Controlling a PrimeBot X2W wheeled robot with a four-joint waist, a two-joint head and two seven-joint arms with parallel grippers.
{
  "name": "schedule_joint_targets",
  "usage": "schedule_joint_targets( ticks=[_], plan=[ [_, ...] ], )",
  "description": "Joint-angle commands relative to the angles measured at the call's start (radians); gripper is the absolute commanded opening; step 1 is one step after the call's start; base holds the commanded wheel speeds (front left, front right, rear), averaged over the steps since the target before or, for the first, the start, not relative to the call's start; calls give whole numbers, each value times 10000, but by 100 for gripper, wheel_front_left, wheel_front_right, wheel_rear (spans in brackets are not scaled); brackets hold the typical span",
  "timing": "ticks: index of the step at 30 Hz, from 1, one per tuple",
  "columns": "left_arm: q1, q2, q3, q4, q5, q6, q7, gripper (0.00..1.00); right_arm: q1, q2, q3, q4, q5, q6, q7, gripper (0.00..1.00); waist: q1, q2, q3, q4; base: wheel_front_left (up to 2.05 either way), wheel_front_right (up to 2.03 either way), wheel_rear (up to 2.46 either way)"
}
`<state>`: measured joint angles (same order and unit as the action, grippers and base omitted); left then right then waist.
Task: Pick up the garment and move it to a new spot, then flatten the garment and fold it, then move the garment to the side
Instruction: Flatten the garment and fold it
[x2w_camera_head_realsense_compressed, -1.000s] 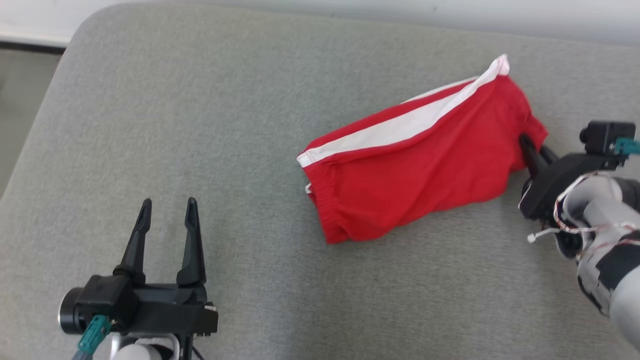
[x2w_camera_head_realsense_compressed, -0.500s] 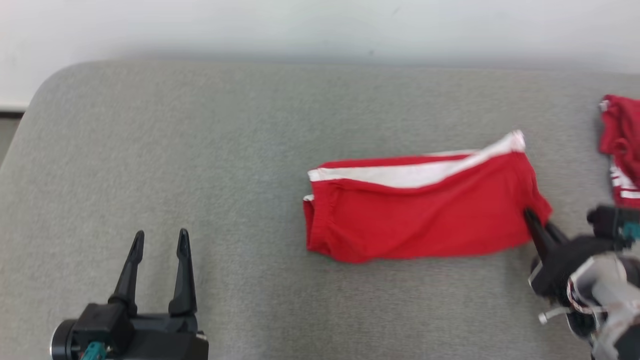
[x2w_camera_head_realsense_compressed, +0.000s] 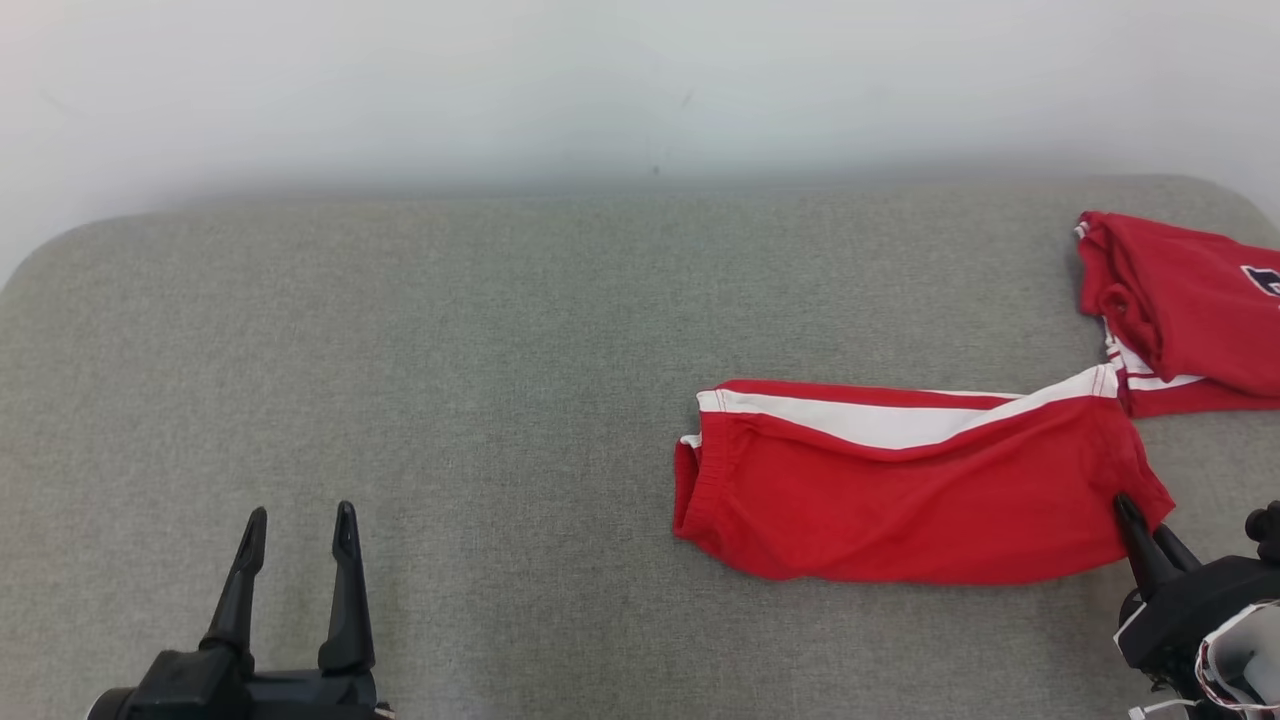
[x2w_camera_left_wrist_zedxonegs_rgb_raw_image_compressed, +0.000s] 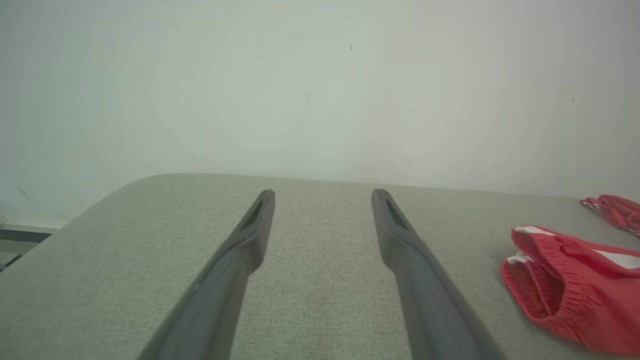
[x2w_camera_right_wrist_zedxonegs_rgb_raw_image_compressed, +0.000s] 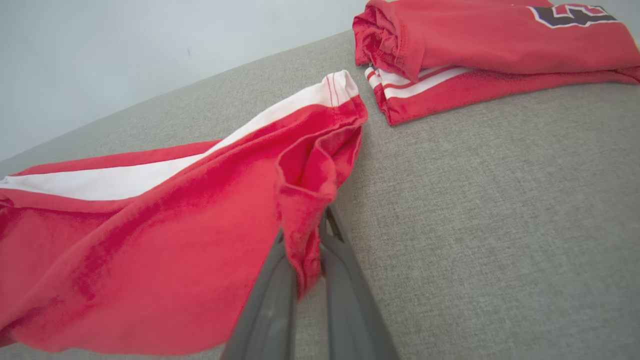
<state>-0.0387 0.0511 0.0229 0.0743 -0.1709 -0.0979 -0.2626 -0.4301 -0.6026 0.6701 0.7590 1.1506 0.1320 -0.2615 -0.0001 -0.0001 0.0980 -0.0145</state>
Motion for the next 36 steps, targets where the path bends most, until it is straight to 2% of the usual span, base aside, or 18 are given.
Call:
schedule_joint_targets(
  ticks=[1, 10, 16, 22, 29, 36],
  plan=[
    [186, -9, 70, -36, 97, -31, -28, 100, 102, 77, -195, -46, -164, -32, -44, 0, 1, 1, -148, -128, 0, 0, 0],
    [575, -9, 387, -21, 226, -31, -28, 100, 33, 757, -684, -961, -1250, -32, -44, 0, 1, 1, -428, -230, 0, 0, 0],
    [547, -8, 306, -87, 243, -4, -28, 100, -101, 1309, -291, -2081, -2283, -32, -4, 0, 1, 1, -477, -25, 0, 0, 0],
    [511, -8, 222, -140, 212, 59, -28, 100, 77, 1944, 227, -2973, -3009, -32, 509, 0, 1, 1, -385, 248, 0, 0, 0],
    [315, -8, 67, -105, 134, 123, -28, 100, 10, 2786, 467, -2809, -3477, -32, 923, 0, 1, 1, -189, 519, 0, 0, 0],
    [156, -8, -76, -39, 39, 230, -28, 100, -148, 3463, 713, -1981, -4089, -32, 679, 0, 1, 1, -104, 676, 0, 0, 0]
  ],
)
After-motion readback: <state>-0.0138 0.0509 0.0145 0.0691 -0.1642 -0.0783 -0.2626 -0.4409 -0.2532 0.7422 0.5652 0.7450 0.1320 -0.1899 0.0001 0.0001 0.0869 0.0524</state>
